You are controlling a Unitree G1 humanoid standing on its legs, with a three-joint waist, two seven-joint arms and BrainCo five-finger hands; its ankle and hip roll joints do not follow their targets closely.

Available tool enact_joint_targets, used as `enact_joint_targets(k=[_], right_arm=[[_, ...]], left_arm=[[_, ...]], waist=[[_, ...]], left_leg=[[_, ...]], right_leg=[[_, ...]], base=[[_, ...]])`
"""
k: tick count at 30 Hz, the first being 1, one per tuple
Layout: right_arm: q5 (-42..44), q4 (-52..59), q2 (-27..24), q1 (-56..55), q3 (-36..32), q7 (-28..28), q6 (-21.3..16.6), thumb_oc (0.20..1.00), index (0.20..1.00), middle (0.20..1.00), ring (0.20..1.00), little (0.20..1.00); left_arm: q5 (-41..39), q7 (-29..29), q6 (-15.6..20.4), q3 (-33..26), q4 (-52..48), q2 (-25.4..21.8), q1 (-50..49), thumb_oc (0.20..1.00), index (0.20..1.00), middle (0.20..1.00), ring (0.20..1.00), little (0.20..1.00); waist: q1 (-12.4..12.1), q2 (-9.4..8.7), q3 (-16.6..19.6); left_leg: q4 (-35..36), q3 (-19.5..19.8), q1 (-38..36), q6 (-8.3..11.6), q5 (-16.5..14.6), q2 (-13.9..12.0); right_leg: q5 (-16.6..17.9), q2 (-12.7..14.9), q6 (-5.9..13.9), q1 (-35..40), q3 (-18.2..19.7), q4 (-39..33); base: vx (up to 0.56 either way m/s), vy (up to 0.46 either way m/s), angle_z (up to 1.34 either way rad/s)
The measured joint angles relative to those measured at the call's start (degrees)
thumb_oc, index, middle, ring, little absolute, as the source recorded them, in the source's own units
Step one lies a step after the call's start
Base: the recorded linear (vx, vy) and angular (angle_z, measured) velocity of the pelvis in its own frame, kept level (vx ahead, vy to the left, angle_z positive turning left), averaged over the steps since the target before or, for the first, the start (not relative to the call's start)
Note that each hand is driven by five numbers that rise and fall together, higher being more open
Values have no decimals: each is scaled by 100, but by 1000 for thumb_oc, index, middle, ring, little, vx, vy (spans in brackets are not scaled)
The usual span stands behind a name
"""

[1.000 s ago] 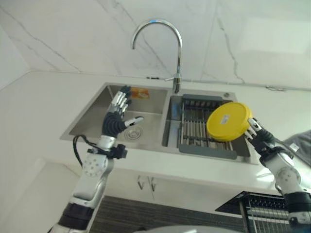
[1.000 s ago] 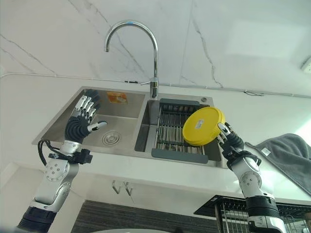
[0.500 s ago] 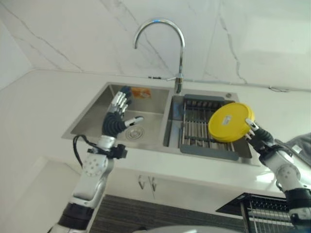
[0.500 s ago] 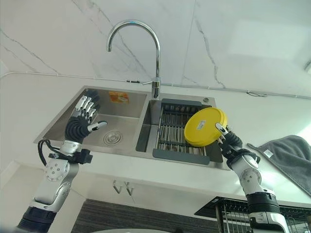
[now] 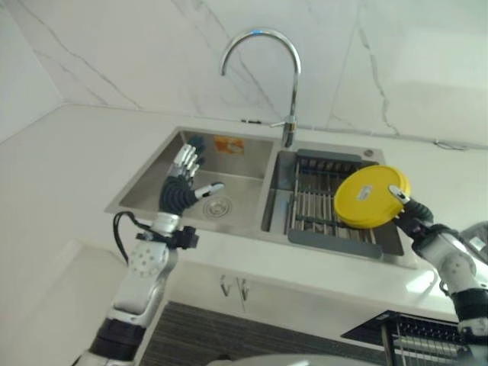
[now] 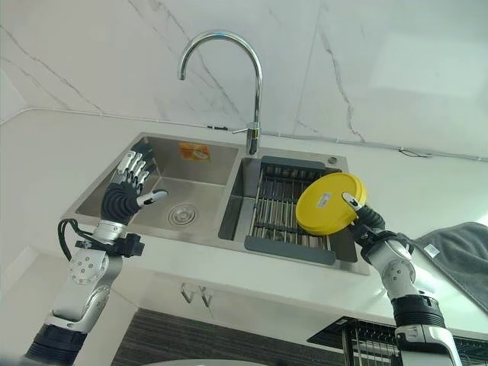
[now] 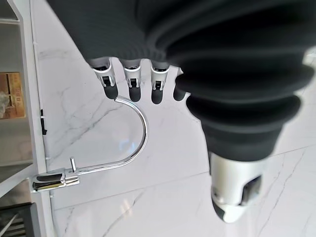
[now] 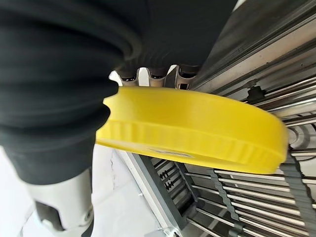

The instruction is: Place the dishes in the dishwasher.

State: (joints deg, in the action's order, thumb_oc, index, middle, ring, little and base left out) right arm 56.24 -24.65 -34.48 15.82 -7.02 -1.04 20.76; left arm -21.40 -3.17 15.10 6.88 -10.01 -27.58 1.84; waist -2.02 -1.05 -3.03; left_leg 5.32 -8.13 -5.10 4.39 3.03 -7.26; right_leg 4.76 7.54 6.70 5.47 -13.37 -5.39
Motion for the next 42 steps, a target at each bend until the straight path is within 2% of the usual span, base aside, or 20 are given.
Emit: enact_joint_targets(k=[20,25,27,28,40,42], right_arm=[[-5,-204,-31,186,40,4,33,1000,1000,1000,1000,1000],[-17,-266,-165,194,195,16,78,1000,1000,1000,1000,1000],[-128,-366,-173,285,202,64,134,423,423,423,423,423],[-177,-448,-173,348,208,70,141,200,200,200,200,200],[-676,-692,-190,608,417,-147,180,200,200,200,200,200],[-687,-681,-172,610,437,-361,-91,200,200,200,200,200]], left_arm=[[-13,-44,-126,0,1,-34,7,1000,1000,1000,1000,1000],[-13,-44,-142,0,1,-34,10,1000,1000,1000,1000,1000],[-14,-43,-151,2,1,-34,19,1000,1000,1000,1000,1000],[-20,-43,-151,2,3,-34,25,1000,1000,1000,1000,1000],[-23,-43,-226,236,5,-55,65,1000,1000,1000,1000,1000],[-24,-76,-244,232,4,-59,69,1000,1000,1000,1000,1000]], waist=[[-12,45,-96],[-28,41,-99],[-30,39,-101],[-38,38,-101],[-139,1,-163],[-166,30,-189]], left_leg=[[0,103,10,1,1,5],[-31,122,10,3,1,7],[-30,122,9,3,1,7],[-30,121,9,3,1,7],[-31,124,8,4,2,11],[-31,124,8,4,2,16]], right_leg=[[-36,3,18,44,-98,0],[-47,3,16,59,-122,1],[-48,3,17,62,-122,1],[-48,4,17,62,-123,0],[-50,6,17,64,-124,1],[-50,12,17,66,-125,1]], base=[[5,2,1],[4,1,2],[0,0,0],[0,0,0],[0,0,0],[0,0,0]])
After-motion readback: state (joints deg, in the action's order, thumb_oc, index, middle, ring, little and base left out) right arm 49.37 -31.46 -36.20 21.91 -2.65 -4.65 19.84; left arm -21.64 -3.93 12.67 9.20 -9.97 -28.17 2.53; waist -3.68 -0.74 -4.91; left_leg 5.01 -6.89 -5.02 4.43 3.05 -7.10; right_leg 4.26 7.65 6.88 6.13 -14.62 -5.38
